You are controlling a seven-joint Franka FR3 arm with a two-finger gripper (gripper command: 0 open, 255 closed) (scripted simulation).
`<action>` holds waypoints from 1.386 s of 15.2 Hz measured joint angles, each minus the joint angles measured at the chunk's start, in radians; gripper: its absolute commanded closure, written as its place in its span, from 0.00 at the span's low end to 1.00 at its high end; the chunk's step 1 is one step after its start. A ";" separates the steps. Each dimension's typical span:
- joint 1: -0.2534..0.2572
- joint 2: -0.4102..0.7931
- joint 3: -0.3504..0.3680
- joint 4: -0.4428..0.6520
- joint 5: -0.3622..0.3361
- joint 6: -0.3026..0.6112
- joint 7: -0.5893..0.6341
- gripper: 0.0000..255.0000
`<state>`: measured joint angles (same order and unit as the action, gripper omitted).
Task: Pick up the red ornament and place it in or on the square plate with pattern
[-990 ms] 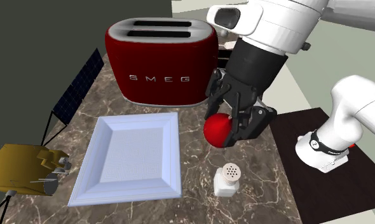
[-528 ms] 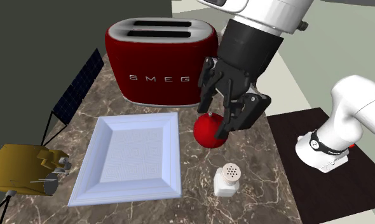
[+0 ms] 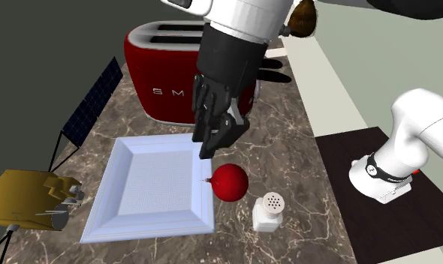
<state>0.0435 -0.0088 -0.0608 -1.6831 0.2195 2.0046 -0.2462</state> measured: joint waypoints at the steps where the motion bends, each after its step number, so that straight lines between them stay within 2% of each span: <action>1: 0.002 -0.004 0.002 -0.012 -0.005 -0.001 -0.004 0.00; 6: 0.024 -0.062 0.026 -0.146 -0.049 -0.009 -0.038 0.00; 10: 0.030 -0.073 0.033 -0.203 -0.058 0.017 -0.048 0.00; 15: 0.033 -0.057 0.036 -0.240 -0.053 0.080 -0.052 0.00; 21: 0.033 -0.056 0.034 -0.240 -0.052 0.087 -0.053 0.00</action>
<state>0.0765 -0.0645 -0.0265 -1.9230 0.1673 2.0913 -0.2994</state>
